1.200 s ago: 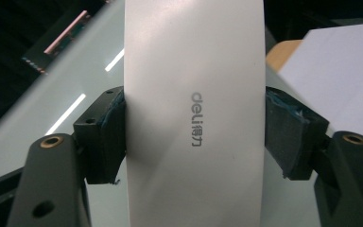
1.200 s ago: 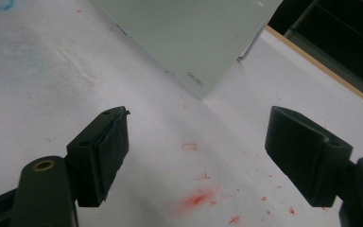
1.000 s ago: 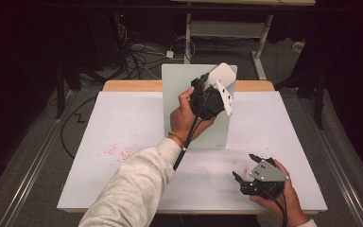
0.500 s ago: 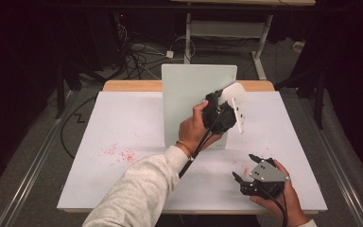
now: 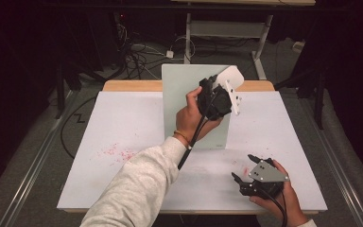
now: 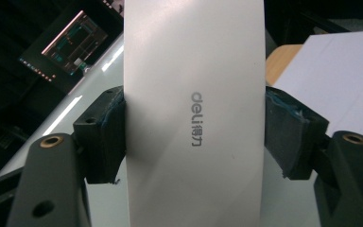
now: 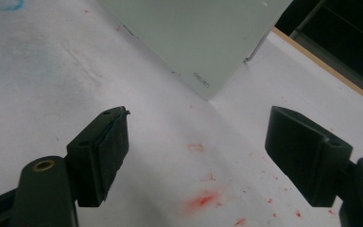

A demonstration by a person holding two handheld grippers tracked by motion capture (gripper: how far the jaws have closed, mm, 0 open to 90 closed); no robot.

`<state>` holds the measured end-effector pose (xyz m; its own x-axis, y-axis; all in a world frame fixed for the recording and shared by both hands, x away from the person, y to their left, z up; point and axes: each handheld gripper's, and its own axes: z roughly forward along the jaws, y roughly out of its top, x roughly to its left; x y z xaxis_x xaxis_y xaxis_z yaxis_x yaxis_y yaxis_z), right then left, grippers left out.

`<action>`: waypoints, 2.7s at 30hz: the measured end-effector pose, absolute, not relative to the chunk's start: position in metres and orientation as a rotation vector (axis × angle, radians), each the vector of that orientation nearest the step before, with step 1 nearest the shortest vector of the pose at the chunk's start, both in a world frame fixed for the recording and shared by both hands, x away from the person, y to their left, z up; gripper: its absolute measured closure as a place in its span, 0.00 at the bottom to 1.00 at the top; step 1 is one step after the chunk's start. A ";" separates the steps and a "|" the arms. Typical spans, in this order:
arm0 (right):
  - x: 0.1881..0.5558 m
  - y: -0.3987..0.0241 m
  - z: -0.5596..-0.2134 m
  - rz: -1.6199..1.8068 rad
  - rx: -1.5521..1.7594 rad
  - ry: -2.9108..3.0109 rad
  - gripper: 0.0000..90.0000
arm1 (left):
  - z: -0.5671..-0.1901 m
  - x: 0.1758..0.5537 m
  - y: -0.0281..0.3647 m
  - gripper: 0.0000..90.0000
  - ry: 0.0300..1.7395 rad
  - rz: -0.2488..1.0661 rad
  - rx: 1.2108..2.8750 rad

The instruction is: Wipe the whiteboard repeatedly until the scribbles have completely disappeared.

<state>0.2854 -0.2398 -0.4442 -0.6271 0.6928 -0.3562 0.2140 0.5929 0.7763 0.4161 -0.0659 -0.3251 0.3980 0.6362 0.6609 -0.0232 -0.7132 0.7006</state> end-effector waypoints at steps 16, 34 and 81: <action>0.285 -0.240 -0.445 0.930 0.711 2.165 0.26 | -0.375 0.397 -0.063 0.32 0.443 1.278 2.142; 0.285 -0.238 -0.447 0.926 0.709 2.176 0.25 | -0.378 0.388 -0.026 0.32 0.514 1.213 2.060; 0.285 -0.239 -0.444 0.936 0.701 2.140 0.25 | -0.380 0.356 0.051 0.32 0.532 0.976 2.075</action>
<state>0.2846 -0.2393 -0.4439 -0.6176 0.6925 -0.3728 0.1965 0.5948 0.7795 0.3556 0.0513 -0.3798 0.6197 0.6336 0.4631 0.0462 -0.6185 0.7844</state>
